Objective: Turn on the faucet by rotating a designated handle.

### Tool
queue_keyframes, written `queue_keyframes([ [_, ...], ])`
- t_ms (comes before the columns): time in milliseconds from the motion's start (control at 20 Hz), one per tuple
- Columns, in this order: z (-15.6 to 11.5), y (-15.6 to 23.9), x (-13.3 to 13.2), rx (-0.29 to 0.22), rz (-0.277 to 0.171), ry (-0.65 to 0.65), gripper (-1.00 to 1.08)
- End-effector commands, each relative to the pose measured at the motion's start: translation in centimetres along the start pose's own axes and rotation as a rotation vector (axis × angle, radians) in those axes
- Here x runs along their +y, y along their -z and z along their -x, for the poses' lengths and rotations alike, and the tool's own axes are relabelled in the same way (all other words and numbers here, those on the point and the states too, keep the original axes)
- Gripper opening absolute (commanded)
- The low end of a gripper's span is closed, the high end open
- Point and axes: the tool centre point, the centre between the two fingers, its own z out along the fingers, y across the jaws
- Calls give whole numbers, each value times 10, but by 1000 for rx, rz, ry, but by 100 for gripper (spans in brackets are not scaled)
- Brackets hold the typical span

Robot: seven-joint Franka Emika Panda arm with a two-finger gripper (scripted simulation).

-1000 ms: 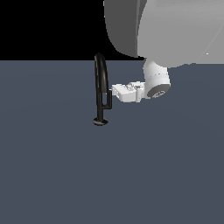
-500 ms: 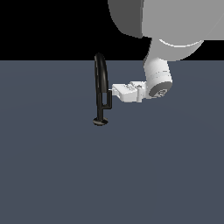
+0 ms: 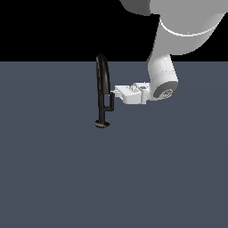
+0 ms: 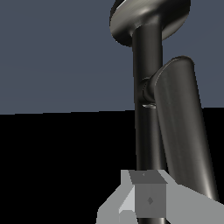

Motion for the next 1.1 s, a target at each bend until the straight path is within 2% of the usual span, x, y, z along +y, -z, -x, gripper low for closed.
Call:
queue_keyframes([
  [0,3,0,6,-2,5,0,-100],
  [400,8,0,21,-2,5,0,-100],
  [500,9,0,18,0,2,4,-100],
  [1050,-4,0,46,-1,4,2,-100],
])
